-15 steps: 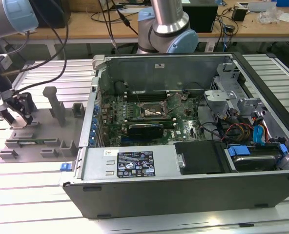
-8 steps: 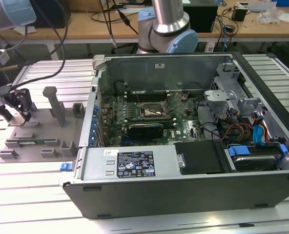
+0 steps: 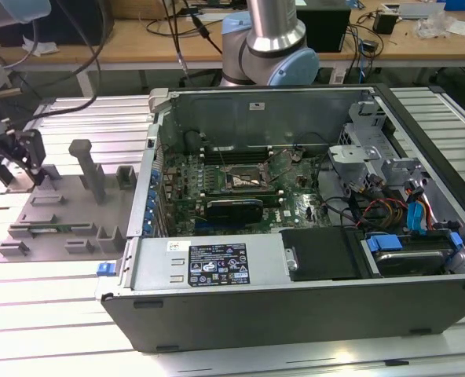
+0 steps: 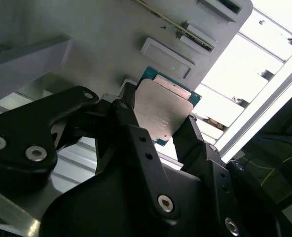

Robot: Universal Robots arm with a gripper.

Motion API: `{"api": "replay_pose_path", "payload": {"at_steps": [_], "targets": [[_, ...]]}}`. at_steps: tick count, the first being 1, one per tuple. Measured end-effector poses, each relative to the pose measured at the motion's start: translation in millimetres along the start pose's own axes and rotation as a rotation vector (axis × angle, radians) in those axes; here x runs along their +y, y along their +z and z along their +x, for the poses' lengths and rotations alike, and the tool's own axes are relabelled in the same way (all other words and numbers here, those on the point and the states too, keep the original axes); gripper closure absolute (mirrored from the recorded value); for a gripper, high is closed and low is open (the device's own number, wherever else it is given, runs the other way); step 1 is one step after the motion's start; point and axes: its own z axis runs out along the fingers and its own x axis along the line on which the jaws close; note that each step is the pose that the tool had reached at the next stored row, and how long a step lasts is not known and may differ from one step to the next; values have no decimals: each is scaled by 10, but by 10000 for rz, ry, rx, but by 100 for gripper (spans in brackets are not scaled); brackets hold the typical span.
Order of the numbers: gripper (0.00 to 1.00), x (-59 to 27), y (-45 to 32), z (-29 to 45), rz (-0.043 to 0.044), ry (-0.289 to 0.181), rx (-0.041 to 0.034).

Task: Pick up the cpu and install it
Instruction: 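Pick up the cpu and move it towards the insertion slot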

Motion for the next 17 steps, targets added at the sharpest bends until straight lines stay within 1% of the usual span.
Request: {"api": "replay_pose_path", "payload": {"at_steps": [3,5,8,12,14,17], "targets": [[45,6,-100,-7,0,-1,0],[45,16,-216,-13,1,0,1],[45,21,-298,-18,0,0,1],[45,29,-442,-27,1,-1,1],[45,36,-548,-34,0,0,1],[45,45,-637,-39,2,0,1]]}}
